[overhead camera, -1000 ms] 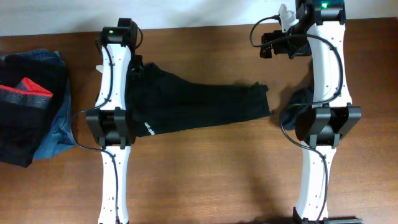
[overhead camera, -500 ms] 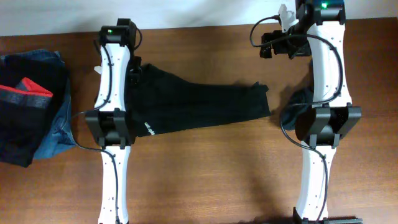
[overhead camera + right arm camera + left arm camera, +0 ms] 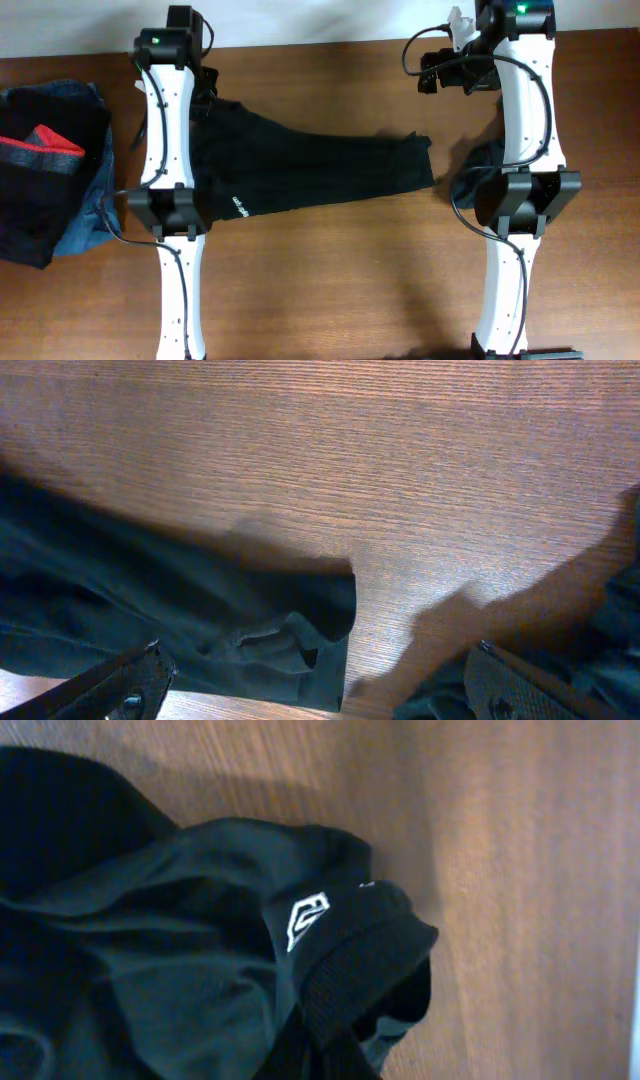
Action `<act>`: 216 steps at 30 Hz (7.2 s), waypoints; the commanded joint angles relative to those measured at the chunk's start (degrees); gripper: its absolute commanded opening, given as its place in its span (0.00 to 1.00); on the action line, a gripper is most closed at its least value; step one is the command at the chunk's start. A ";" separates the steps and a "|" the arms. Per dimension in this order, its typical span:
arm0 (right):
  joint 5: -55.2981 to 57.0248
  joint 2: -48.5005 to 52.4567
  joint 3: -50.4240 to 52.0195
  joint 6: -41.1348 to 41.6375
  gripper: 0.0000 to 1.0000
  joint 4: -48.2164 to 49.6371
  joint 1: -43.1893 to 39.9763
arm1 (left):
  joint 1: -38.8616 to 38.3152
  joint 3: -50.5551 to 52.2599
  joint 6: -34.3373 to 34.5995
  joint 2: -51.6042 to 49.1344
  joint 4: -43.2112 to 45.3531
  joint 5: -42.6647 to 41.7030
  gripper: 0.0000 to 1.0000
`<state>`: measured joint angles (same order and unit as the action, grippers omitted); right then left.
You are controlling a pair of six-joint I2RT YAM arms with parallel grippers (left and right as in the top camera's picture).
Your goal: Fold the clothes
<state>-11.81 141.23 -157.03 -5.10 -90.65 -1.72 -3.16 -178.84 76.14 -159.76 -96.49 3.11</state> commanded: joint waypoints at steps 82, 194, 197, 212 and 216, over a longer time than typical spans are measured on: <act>-23.71 -1.16 -0.68 -3.65 0.99 -6.69 -2.01 | 9.16 12.94 -56.24 28.26 0.42 -13.00 0.99; -15.41 -1.14 25.55 7.34 0.95 11.96 24.63 | 0.33 13.79 -56.43 24.61 2.08 5.11 0.99; -15.41 -1.14 25.55 7.78 0.72 14.45 26.14 | 1.86 13.79 -56.43 24.59 0.70 5.09 0.99; -16.17 -1.31 13.51 4.04 0.71 9.66 24.57 | 2.21 13.81 -60.00 18.12 -0.22 -9.18 0.98; -15.37 -1.31 8.68 4.02 0.80 4.11 21.11 | 2.21 15.23 -60.85 15.87 -0.22 -12.35 0.98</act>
<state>-27.75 140.25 -144.92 -0.10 -84.33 22.65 -0.89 -165.07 17.30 -142.61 -96.57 -4.69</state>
